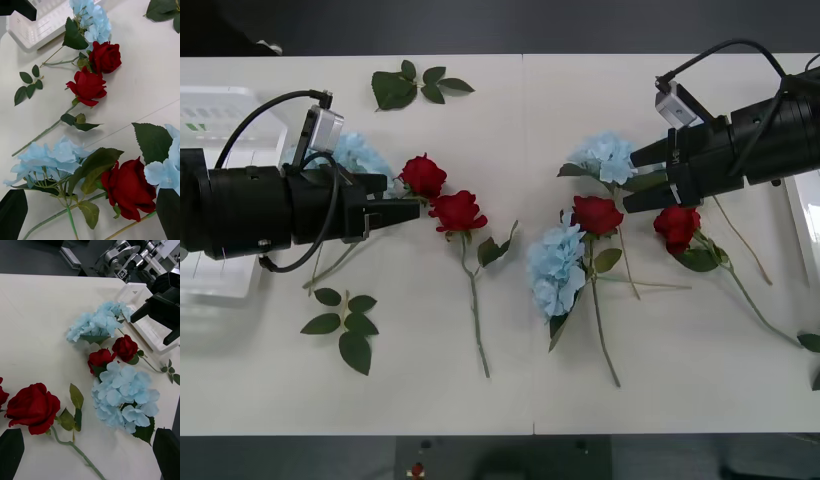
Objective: Put the red flowers into the right box and the blue flowers into the left box
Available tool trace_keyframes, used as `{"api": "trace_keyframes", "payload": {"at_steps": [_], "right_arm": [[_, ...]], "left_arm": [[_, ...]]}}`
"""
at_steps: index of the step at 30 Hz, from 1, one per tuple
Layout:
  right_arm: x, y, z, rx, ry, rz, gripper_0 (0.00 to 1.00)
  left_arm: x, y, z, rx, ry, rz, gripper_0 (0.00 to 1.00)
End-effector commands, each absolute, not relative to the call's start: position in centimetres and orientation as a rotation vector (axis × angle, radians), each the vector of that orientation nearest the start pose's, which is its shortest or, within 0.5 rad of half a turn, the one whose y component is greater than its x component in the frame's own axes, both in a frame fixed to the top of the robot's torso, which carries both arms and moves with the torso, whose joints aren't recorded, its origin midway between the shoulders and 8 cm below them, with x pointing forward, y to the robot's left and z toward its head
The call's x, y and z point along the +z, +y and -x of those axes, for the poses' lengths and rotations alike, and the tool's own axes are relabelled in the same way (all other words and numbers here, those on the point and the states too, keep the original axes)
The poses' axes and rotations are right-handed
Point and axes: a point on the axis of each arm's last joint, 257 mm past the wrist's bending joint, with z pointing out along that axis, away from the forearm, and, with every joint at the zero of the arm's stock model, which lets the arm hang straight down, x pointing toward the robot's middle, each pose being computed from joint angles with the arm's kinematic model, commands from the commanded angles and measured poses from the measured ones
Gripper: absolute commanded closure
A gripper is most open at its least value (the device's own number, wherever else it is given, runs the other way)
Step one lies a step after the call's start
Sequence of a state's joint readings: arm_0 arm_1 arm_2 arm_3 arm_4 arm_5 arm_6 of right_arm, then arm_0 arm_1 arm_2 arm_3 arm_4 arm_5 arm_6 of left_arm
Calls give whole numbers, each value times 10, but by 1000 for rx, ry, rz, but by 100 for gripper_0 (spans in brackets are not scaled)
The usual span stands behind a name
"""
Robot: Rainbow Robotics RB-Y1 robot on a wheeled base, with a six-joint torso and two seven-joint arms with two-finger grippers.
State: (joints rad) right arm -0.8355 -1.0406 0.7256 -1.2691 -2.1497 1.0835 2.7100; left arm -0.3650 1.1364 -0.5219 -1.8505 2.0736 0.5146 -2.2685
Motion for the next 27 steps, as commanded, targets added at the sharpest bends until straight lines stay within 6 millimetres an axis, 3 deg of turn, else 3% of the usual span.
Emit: {"api": "trace_keyframes", "payload": {"at_steps": [1,3,4,5,10,14,17,22,27], "right_arm": [[-123,-173,-505,684,1845,1316,0],[-123,-173,-505,684,1845,1316,0],[-214,-176,-465,810,1998,1280,0],[-215,-173,-464,823,1995,1272,0],[-180,-182,-480,783,1950,1256,0],[-162,-211,-495,627,1956,1335,0],[-162,-245,-495,527,2058,1375,0],[-173,-310,-495,476,2458,1028,0],[-186,-389,-514,245,2627,738,0]], "left_arm": [[-189,130,-431,-946,1957,-624,0],[-187,129,-433,-960,1949,-605,0],[-186,128,-433,-964,1946,-605,0],[-183,128,-433,-972,1945,-602,0],[-159,134,-442,-973,1935,-613,0],[-139,151,-462,-908,1932,-629,0],[-130,171,-484,-863,1960,-658,0],[-133,215,-520,-733,2038,-696,0],[-165,263,-542,-637,2162,-630,0]]}}
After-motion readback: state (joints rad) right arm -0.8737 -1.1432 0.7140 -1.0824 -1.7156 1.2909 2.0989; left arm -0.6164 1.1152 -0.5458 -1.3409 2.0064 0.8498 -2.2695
